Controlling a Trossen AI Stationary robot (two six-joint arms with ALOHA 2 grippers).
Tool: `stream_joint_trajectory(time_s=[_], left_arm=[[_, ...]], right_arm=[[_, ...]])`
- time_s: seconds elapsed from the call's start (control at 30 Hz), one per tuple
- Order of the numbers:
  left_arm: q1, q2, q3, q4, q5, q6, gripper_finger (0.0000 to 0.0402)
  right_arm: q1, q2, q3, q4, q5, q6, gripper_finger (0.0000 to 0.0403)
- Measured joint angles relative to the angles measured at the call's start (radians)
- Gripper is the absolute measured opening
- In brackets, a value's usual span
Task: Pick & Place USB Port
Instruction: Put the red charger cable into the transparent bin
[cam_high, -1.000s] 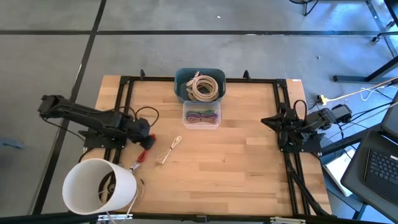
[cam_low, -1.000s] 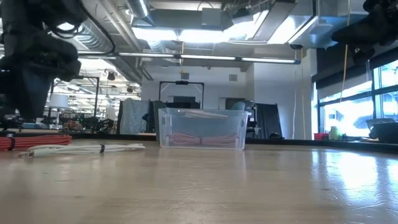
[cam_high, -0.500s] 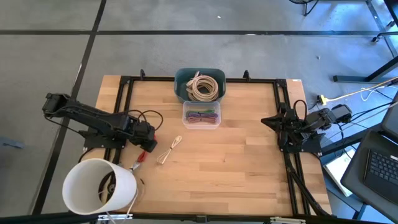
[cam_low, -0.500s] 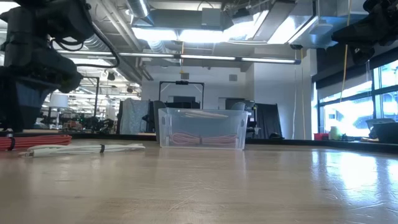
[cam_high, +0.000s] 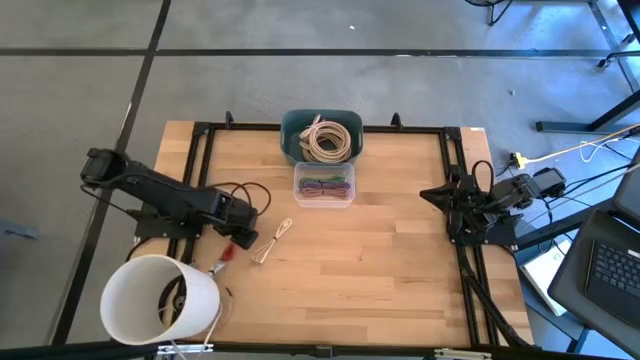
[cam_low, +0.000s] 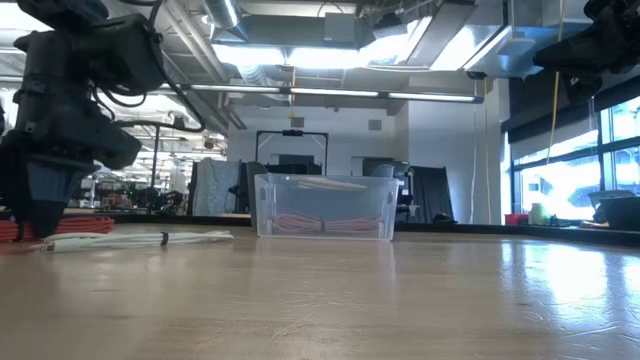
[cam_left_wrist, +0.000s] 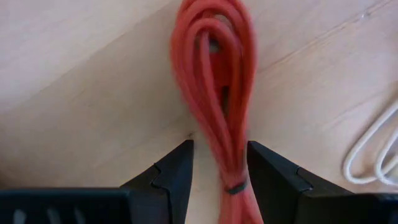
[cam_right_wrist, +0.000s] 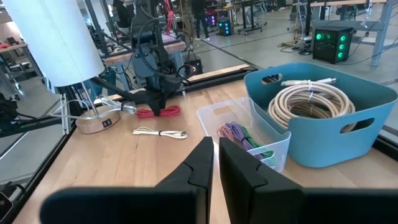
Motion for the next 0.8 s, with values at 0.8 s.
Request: stream_joint_trajectory(time_s=[0.8], left_arm=[[0.067,-0.372,0.126,-0.120,-0.179,0.216,0.0020]], right_arm=[[0.000,0.000,0.000,-0.001,0.000,-0.002,0.0030]])
